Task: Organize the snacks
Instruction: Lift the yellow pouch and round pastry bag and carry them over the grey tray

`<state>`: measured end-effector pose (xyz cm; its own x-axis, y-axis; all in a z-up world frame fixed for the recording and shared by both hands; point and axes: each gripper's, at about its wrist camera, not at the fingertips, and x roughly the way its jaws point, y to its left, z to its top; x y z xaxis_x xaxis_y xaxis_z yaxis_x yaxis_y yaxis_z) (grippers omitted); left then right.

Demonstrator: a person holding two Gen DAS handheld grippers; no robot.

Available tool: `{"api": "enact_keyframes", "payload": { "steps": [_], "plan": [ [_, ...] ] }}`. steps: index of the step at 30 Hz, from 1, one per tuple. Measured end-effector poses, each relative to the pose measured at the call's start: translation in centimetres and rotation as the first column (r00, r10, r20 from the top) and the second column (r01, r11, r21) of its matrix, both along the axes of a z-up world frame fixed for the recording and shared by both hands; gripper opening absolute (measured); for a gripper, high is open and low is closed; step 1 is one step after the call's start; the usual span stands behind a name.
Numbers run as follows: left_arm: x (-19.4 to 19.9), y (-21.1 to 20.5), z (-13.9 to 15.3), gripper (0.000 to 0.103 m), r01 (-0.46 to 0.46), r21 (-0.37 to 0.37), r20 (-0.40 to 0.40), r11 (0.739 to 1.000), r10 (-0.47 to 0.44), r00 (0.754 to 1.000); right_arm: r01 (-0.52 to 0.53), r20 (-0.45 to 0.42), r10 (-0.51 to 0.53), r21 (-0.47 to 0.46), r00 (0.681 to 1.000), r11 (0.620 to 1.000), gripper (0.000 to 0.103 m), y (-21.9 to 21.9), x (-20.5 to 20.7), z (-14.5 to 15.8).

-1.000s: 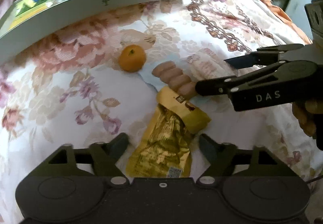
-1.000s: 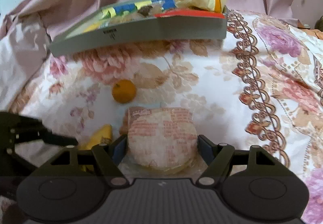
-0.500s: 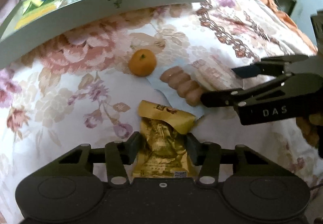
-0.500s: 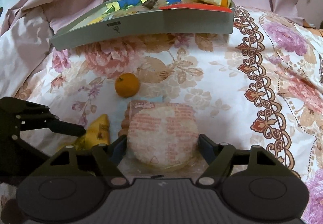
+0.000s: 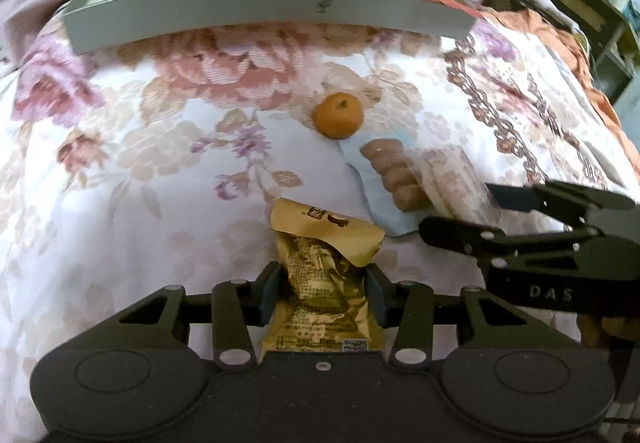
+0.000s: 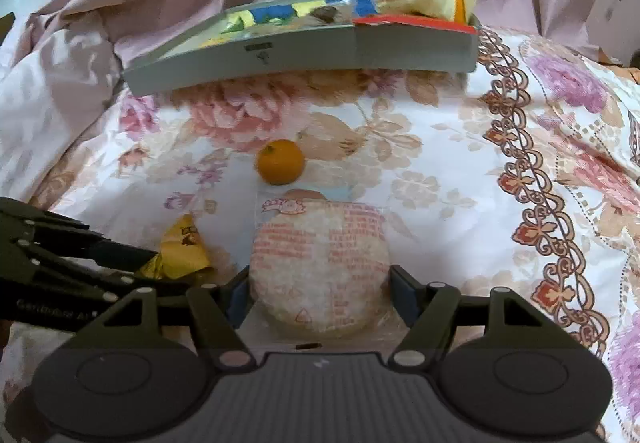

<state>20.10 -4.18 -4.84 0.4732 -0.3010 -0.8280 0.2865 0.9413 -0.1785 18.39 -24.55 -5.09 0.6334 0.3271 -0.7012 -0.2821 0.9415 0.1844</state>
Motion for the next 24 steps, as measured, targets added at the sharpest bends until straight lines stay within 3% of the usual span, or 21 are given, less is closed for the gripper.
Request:
{"api": "enact_keyframes", "payload": {
  "steps": [5,13,24],
  "plan": [
    [-1.3,1.6,0.1,0.047,-0.084,-0.053,-0.005,0.995,0.084,0.996,-0.021,0.015,0.020,0.014,1.000,1.000,0.073,0.8,-1.2,0.1],
    [-4.3,3.9,0.7,0.047,-0.202,-0.146,0.058,0.968,0.212,0.976,-0.062,0.111,0.064,-0.023,0.992,0.998,0.073,2.5,-4.1,0.5],
    [-5.6,4.2,2.1,0.047,-0.180,-0.217,0.153,0.959,0.216,0.964,-0.041,0.301,0.060,-0.069,0.952,0.997,0.073,3.9,-8.6,1.6]
  ]
}}
